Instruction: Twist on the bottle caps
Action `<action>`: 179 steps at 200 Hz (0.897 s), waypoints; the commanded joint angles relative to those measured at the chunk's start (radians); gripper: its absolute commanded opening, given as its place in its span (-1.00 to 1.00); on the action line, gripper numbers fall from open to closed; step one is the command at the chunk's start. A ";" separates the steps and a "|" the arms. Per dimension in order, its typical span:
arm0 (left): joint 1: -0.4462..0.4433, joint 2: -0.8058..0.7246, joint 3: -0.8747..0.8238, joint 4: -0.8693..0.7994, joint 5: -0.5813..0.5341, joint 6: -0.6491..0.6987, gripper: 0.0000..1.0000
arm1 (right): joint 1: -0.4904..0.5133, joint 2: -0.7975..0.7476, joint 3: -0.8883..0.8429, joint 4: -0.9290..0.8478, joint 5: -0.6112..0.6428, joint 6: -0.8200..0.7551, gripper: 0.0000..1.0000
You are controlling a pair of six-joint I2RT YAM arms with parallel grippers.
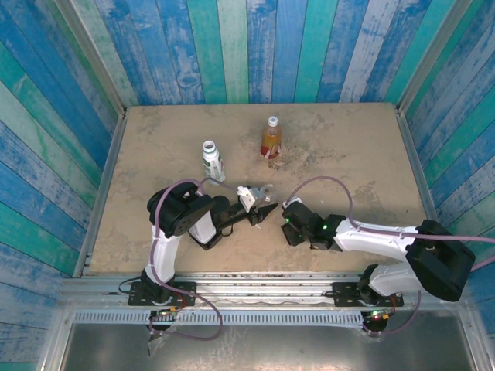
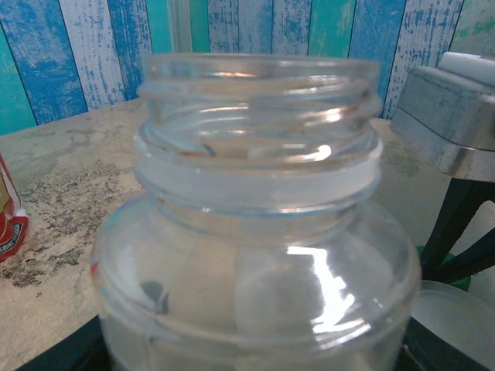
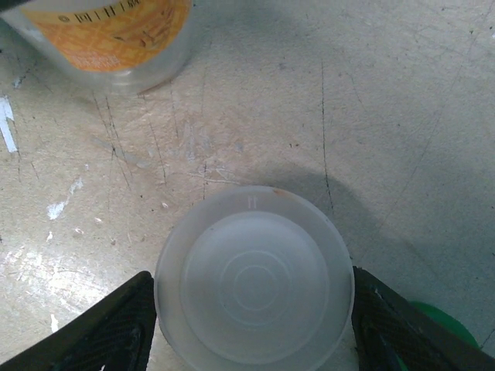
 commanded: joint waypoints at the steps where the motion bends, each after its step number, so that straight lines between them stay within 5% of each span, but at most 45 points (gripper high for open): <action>1: 0.001 0.070 -0.012 0.044 0.011 0.017 0.05 | 0.003 0.012 0.024 0.019 0.013 0.002 0.22; 36: 0.001 0.068 -0.012 0.037 0.013 0.020 0.05 | 0.003 0.031 0.041 0.016 0.000 -0.001 0.01; 179: 0.001 0.072 -0.005 0.019 0.027 0.026 0.07 | -0.043 -0.184 0.161 -0.092 -0.065 -0.116 0.02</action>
